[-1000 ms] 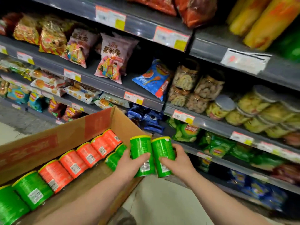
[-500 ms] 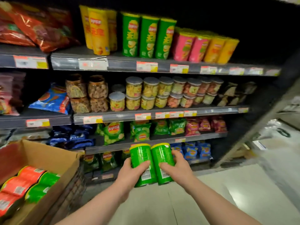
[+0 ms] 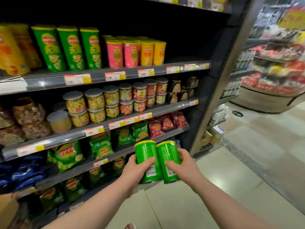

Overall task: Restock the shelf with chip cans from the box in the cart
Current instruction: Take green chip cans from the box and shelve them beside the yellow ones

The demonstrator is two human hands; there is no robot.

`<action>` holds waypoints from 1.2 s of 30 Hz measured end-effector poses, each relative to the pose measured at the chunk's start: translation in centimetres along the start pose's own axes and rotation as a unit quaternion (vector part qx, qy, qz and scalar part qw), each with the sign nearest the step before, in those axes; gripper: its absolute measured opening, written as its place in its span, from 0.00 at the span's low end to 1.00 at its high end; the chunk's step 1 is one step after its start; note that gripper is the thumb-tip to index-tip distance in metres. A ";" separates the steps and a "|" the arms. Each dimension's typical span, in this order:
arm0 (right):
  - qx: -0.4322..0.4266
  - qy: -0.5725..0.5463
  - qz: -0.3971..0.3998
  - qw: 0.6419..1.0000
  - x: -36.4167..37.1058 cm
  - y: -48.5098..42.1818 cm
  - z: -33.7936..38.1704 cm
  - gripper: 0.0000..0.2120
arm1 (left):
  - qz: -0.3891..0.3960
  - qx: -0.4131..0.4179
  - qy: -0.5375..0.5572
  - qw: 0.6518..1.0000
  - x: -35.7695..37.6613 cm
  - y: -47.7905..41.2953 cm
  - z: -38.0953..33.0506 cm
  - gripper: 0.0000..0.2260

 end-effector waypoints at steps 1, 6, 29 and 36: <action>0.001 -0.001 -0.008 1.000 -0.9 -0.4 0.0 0.28 | 0.009 0.001 0.005 1.000 0.9 -0.5 -0.4 0.18; 0.009 -0.013 -0.058 0.998 -5.9 -3.1 -0.3 0.31 | 0.067 0.005 0.007 0.998 5.8 -4.4 -2.6 0.19; -0.015 -0.068 -0.124 0.990 -17.1 -25.5 4.4 0.25 | 0.135 0.049 0.004 0.990 16.5 -26.0 -16.4 0.21; -0.028 -0.061 -0.052 0.996 -18.1 -34.0 6.3 0.30 | 0.056 0.052 0.018 0.997 16.8 -30.7 -18.9 0.19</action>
Point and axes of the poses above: each hand's wrist, its own y-axis away from the middle knuckle, its own x-axis out of the palm, z = x × y, the point moved 7 cm from there along -y, towards the middle knuckle, and after that the axes turned 8 degrees about -y, right-handed, at the moved point
